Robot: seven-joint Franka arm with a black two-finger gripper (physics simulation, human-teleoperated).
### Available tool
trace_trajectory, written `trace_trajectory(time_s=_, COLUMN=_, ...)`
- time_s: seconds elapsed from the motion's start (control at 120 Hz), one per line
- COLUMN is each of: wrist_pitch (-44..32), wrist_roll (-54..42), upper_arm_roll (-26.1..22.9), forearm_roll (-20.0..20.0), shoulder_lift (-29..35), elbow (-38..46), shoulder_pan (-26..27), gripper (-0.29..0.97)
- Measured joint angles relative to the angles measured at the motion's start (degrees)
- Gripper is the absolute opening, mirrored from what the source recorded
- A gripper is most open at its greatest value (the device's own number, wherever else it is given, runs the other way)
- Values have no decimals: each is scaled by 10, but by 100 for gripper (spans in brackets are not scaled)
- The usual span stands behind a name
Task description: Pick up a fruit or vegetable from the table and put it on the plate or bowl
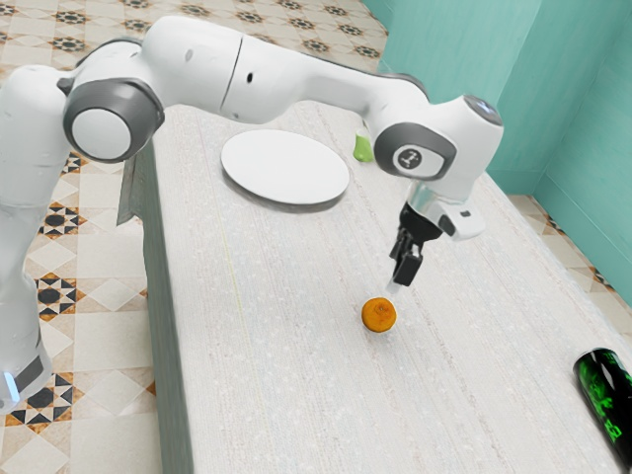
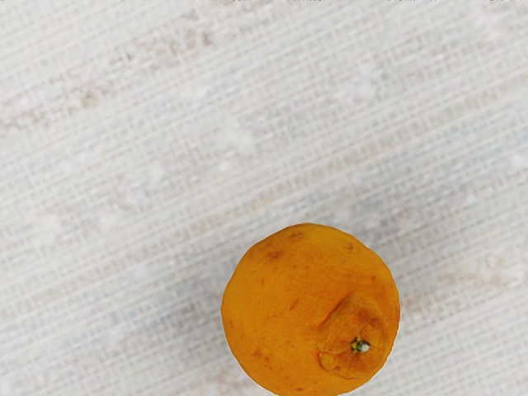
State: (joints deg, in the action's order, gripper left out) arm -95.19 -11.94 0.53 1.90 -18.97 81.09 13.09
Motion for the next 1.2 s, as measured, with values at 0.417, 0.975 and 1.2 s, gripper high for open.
trace_trajectory(time_s=0.417, wrist_pitch=-11, wrist_roll=-1, upper_arm_roll=0, forearm_roll=-4, shoulder_lift=-49, elbow=-6, shoulder_pan=-1, gripper=68)
trace_trajectory(time_s=0.975, wrist_pitch=-18, wrist_roll=0, upper_arm_roll=-7, forearm_roll=-18, shoulder_lift=-49, elbow=3, shoulder_pan=3, gripper=68)
trace_trajectory(time_s=1.2, wrist_pitch=-16, wrist_roll=1, upper_arm_roll=-6, forearm_roll=-24, shoulder_lift=-47, elbow=21, shoulder_pan=3, gripper=68)
